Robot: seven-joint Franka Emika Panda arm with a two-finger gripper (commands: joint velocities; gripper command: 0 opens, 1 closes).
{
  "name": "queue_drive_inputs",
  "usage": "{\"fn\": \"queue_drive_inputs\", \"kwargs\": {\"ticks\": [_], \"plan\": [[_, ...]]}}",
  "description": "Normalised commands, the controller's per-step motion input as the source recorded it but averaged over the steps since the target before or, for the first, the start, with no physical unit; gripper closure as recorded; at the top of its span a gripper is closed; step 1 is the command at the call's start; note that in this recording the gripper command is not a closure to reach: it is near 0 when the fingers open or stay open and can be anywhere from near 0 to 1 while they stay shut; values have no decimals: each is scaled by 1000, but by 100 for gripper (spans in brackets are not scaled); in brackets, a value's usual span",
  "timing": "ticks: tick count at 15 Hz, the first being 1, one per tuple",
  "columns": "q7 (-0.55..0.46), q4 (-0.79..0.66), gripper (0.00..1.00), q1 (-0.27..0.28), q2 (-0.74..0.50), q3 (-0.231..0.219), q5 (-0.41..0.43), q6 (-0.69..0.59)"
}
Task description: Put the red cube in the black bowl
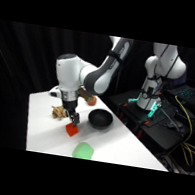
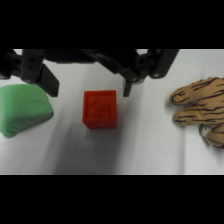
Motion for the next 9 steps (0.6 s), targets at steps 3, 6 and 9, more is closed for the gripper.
{"fn": "queue_drive_inputs", "kwargs": {"ticks": [3, 6, 9], "plan": [[-227, 29, 0, -109, 120, 95, 61, 202], [-204, 41, 0, -109, 124, 91, 47, 187], [-175, 57, 0, -81, 119, 60, -14, 165]]}}
